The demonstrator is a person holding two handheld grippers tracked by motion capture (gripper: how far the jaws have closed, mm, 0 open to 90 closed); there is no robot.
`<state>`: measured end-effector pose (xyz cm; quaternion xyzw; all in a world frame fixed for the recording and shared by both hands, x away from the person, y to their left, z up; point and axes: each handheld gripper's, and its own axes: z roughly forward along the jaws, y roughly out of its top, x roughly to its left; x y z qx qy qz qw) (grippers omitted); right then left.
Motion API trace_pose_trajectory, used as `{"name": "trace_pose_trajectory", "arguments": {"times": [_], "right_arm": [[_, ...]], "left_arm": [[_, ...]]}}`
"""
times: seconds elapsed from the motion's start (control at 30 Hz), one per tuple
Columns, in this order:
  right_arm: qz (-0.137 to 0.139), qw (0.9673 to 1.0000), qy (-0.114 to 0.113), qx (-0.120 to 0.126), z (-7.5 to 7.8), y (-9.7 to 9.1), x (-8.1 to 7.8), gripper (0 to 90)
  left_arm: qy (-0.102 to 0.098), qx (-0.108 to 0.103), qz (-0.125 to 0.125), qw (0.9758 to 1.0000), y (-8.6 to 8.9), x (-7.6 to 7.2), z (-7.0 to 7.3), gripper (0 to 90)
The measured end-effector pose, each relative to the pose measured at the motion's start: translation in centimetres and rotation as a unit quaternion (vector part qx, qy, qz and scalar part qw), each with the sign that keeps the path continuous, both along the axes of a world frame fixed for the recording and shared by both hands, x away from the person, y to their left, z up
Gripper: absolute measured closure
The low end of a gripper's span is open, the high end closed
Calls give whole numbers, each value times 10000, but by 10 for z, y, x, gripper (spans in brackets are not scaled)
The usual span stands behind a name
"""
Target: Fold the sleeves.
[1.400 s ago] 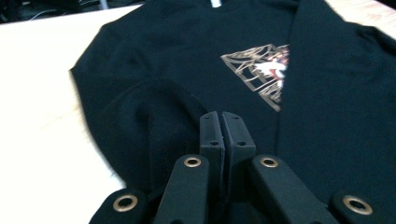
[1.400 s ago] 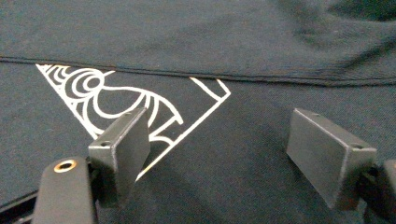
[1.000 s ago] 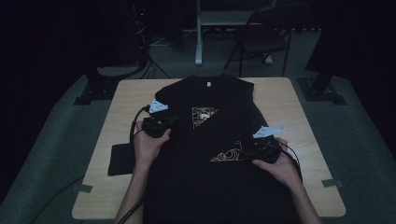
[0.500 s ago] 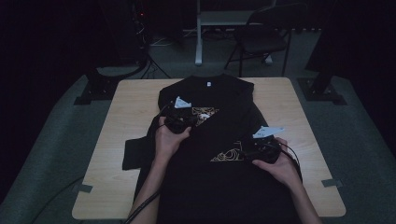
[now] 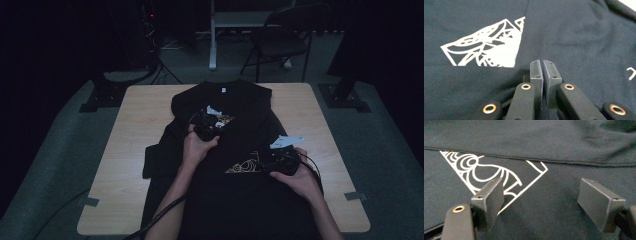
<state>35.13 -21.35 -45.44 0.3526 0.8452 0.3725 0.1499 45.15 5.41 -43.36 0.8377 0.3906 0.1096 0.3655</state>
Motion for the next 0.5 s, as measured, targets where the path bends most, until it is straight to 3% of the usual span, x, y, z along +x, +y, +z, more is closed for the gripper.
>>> {"name": "trace_pose_trajectory", "arguments": {"times": [0.13, 0.2, 0.37, 0.5], "right_arm": [[1, 10000, 1, 2, 0, 0, 0, 209], [1, 10000, 0, 0, 0, 0, 0, 209], [1, 10000, 0, -2, 0, 0, 0, 209], [3, 10000, -2, -2, 0, 0, 0, 208]], "left_arm": [[53, -26, -93, 9999, -3, -1, -4, 769], [81, 20, -273, 9996, -6, -2, -3, 661], [-203, 326, -645, 9972, -16, -11, -5, 420], [-365, 261, -731, 9963, -16, -16, -9, 337]]}}
